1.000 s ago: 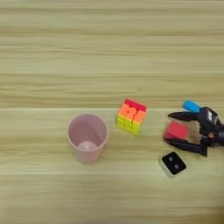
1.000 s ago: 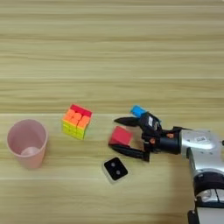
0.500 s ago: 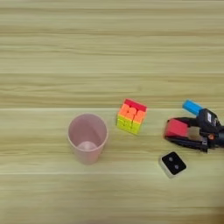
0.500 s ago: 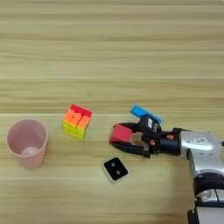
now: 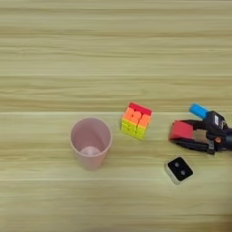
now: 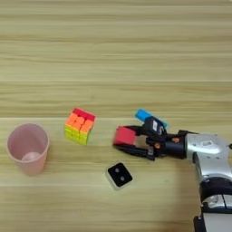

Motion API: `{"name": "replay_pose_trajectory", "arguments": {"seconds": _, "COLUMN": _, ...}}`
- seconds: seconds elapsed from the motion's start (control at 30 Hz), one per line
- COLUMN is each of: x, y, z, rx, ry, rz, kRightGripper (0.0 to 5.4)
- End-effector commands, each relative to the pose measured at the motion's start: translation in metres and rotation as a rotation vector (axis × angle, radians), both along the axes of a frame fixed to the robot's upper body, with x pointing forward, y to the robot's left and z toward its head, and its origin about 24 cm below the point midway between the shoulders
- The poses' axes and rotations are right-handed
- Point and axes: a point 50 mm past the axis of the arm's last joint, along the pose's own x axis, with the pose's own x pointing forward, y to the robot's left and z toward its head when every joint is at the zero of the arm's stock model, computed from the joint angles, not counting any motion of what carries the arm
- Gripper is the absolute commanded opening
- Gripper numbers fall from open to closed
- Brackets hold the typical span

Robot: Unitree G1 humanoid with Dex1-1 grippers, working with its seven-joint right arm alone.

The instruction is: Move the objects on the table

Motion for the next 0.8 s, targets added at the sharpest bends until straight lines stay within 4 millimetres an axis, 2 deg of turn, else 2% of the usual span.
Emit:
{"name": "replay_pose_trajectory", "arguments": {"seconds": 0.03, "x": 0.028, "y": -0.003, "z": 0.044, "rx": -0.001, "ry": -0.195, "rz": -0.052, "kRightGripper": 2.25}}
{"name": "replay_pose_trajectory", "arguments": {"seconds": 0.2, "x": 0.037, "y": 0.002, "z": 0.053, "rx": 0.019, "ry": -0.238, "rz": -0.088, "kRightGripper": 2.25}}
{"name": "replay_pose_trajectory", "arguments": {"seconds": 0.43, "x": 0.051, "y": 0.011, "z": 0.056, "rx": 0.025, "ry": -0.251, "rz": -0.165, "kRightGripper": 2.25}}
{"name": "replay_pose_trajectory", "arguments": {"seconds": 0.8, "x": 0.068, "y": 0.032, "z": 0.034, "rx": 0.032, "ry": -0.160, "rz": -0.308, "kRightGripper": 2.25}}
